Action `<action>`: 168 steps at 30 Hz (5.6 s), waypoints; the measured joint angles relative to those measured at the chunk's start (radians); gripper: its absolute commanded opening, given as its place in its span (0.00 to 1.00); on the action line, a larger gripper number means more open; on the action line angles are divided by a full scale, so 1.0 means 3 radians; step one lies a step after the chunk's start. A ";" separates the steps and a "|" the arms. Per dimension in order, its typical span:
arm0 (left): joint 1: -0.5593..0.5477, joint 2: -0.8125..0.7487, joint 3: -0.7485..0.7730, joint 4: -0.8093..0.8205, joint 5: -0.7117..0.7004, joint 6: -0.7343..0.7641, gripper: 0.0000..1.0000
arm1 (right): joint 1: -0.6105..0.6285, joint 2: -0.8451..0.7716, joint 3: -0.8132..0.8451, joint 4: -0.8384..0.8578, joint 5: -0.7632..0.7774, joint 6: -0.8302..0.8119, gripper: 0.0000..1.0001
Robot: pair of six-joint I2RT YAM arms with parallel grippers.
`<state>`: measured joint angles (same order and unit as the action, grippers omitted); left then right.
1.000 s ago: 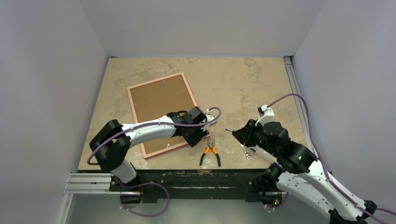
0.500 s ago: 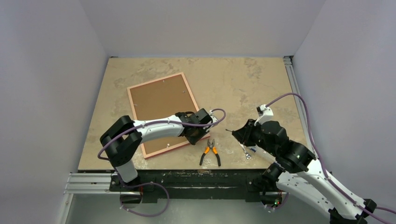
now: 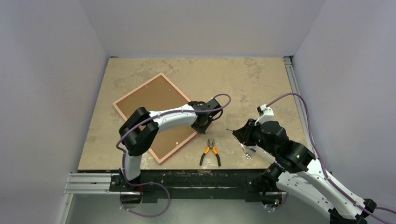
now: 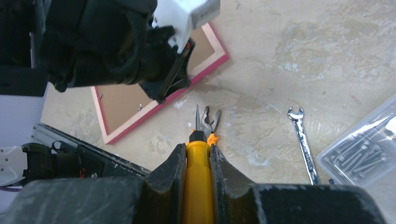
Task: Take the photo out of the frame
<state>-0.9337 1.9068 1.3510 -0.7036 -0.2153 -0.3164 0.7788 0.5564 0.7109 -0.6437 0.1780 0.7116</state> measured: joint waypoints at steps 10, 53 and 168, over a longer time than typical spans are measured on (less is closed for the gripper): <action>0.0394 0.1041 0.1644 -0.0336 -0.0184 -0.0776 0.00 | 0.0000 0.0043 0.0000 -0.0156 0.0161 0.0062 0.00; 0.1912 -0.1859 -0.1478 0.0280 0.1488 -0.1445 0.52 | 0.0000 0.4139 0.2707 -0.0209 0.0130 -0.0893 0.00; 0.1589 -0.2333 -0.1596 0.0676 0.1181 -0.0346 0.95 | -0.0024 0.2284 0.1030 0.0323 -0.0549 -0.0657 0.00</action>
<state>-0.4568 1.2068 0.8722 -0.5007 0.1390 -0.4202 0.7715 1.2415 1.0199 -0.5468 0.0132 0.5144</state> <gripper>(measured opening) 0.943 0.150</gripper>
